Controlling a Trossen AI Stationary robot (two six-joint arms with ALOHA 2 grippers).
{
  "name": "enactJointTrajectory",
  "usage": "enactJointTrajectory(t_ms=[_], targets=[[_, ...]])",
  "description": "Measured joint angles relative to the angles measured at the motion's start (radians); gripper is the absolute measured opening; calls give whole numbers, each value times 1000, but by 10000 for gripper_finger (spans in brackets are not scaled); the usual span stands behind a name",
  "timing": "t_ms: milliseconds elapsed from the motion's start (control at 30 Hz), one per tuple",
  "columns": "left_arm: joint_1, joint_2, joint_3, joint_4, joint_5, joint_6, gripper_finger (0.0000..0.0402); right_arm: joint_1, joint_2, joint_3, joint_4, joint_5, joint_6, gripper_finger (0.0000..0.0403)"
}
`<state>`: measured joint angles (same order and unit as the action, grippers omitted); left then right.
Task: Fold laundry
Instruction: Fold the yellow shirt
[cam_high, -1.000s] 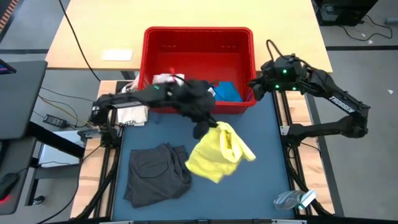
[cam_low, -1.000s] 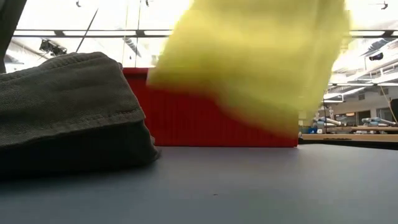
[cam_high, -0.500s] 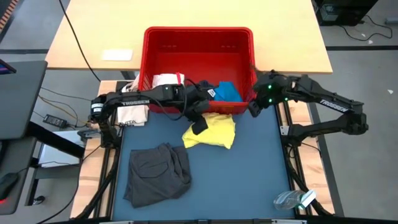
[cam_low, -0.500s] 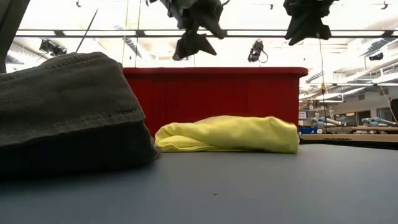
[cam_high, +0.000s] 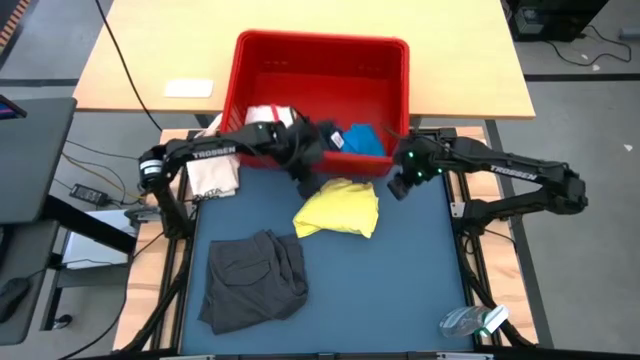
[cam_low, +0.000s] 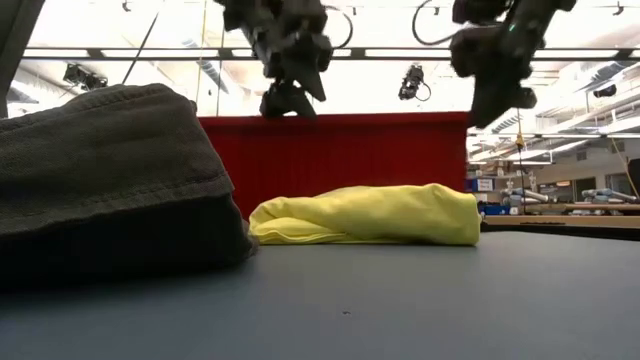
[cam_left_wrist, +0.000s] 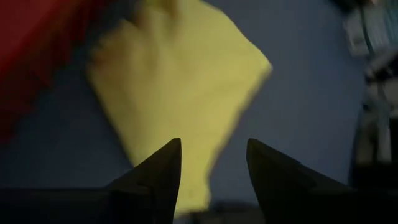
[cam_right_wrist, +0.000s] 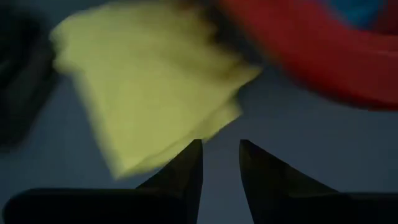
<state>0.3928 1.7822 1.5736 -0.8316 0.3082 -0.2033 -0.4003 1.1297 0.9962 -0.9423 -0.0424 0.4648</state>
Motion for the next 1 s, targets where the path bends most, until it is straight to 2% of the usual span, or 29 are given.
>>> enactJointTrajectory(t_ms=[100, 233, 367, 467, 633, 767, 867, 1000], targets=[[71, 8, 30, 59, -22, 37, 183, -96, 12, -1, 119, 133, -60, 112], [167, 9, 38, 261, -72, 97, 183, -259, 28, 0, 374, 213, -171, 112], [278, 31, 37, 404, -83, 80, 183, -415, 63, 2, 535, 166, -198, 110], [332, 26, 36, 386, -46, 41, 182, -467, 67, 23, 512, 63, -178, 107], [320, 12, 37, 216, 59, 70, 182, -431, 60, 25, 363, -133, -130, 105], [230, 13, 37, 95, 64, 130, 182, -329, 68, -34, 236, -171, -86, 110], [137, 16, 1, 147, 51, 146, 182, -258, 68, -123, 249, -239, -17, 123], [52, 18, -135, 290, 75, 83, 182, -189, 68, -282, 426, -360, 113, 161]])
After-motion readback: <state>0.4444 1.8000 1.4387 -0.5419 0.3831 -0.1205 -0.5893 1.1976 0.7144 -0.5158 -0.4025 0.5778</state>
